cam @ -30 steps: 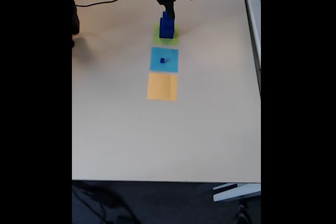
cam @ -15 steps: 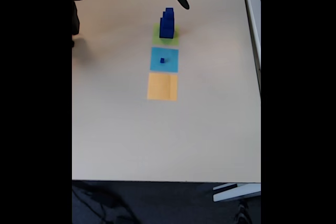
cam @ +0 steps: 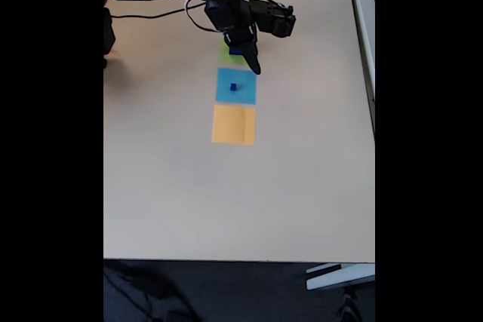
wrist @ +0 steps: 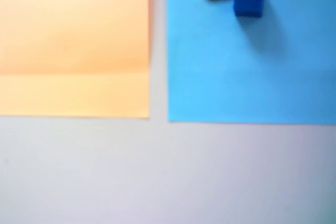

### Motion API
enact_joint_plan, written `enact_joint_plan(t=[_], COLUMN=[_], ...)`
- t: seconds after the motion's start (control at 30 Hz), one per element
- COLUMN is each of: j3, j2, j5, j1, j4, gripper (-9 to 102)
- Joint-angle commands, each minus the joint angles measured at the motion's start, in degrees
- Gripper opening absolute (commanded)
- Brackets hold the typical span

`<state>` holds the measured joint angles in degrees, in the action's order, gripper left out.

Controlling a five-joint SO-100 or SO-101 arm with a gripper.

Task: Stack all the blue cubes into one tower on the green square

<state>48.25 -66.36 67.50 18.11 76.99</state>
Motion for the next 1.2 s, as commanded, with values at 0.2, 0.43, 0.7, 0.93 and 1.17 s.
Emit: enact_joint_plan(t=[0.2, 0.43, 0.7, 0.93, 1.17], j3=[8.1, 18.9, 26.7, 29.4, 33.9], j2=[-2.0, -3.6, -4.2, -3.9, -4.2], j5=[1.8, 4.7, 6.4, 7.2, 8.6], j1=[0.0, -1.7, -3.0, -4.0, -4.4], j4=[-4.2, -11.5, -18.8, -21.3, -24.2], gripper=[25, 25, 25, 25, 25])
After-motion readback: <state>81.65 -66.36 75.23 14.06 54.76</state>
